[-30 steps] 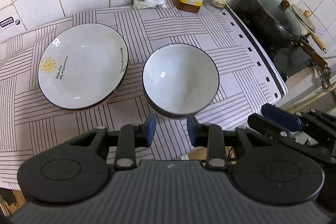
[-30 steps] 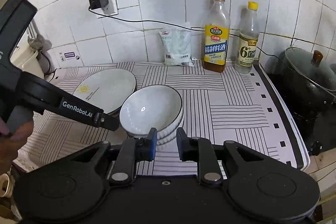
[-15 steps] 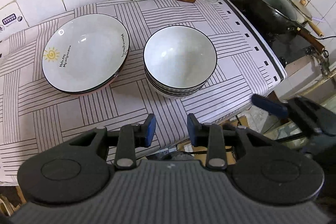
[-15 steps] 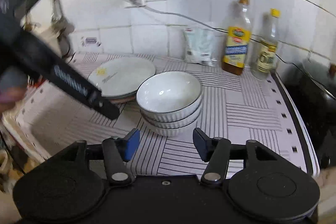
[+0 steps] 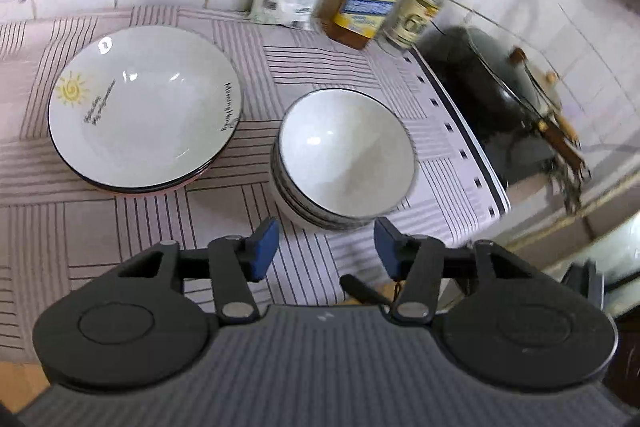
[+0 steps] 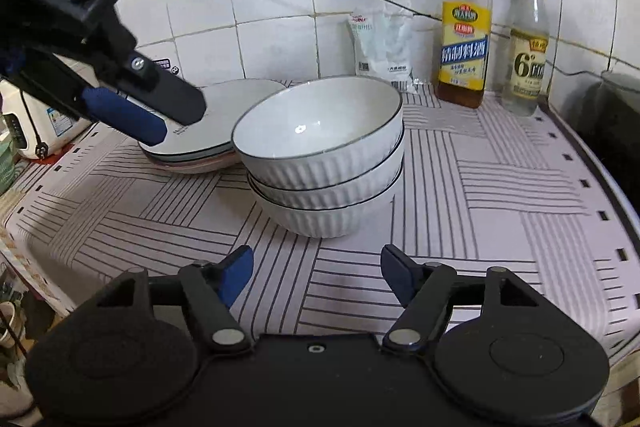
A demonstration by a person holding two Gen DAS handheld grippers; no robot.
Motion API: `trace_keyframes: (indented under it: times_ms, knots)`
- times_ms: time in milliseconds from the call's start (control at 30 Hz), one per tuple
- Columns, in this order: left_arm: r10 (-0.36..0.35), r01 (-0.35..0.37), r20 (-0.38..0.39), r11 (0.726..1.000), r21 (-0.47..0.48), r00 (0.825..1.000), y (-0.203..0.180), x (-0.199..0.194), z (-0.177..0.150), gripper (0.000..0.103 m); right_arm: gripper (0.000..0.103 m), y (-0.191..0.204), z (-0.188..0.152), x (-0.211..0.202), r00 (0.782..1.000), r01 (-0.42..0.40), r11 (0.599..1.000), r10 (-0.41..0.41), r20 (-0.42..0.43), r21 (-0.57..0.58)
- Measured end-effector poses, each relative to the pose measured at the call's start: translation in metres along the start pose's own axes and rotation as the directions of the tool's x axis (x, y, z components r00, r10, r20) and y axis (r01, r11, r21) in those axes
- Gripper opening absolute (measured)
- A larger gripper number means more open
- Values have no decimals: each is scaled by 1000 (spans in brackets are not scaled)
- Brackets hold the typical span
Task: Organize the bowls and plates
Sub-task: 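Move the left gripper to the rim of the three-bowl stack, then close the left gripper on the bowl stack rim and lift it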
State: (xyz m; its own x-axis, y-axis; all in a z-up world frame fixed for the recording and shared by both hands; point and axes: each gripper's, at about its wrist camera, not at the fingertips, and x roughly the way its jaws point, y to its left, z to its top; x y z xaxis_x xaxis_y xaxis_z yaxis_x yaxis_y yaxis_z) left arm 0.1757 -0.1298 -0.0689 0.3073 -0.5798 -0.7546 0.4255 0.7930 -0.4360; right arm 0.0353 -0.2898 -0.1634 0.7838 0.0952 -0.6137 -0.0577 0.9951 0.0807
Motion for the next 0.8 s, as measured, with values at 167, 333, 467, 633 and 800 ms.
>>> trace_keyframes:
  times_ms: [167, 333, 467, 633, 800]
  knots:
    - [-41, 38, -13, 986, -160, 999, 29, 30, 3, 54, 85, 0, -7, 20, 1000, 12, 1000, -12, 23, -4]
    - [-62, 59, -9, 976, -211, 998, 44, 56, 9, 54, 89, -2, -9, 41, 997, 11, 997, -6, 75, -72]
    - [-21, 24, 17, 983, -181, 1000, 43, 73, 12, 54, 89, -6, -11, 52, 993, -6, 998, 14, 118, -67]
    - [-35, 34, -7, 984, -173, 999, 43, 93, 13, 52, 89, -8, -13, 64, 986, -28, 998, 36, 165, -55]
    - [11, -6, 44, 993, -121, 999, 36, 98, 10, 39, 91, -8, -12, 74, 984, -31, 998, 40, 176, -53]
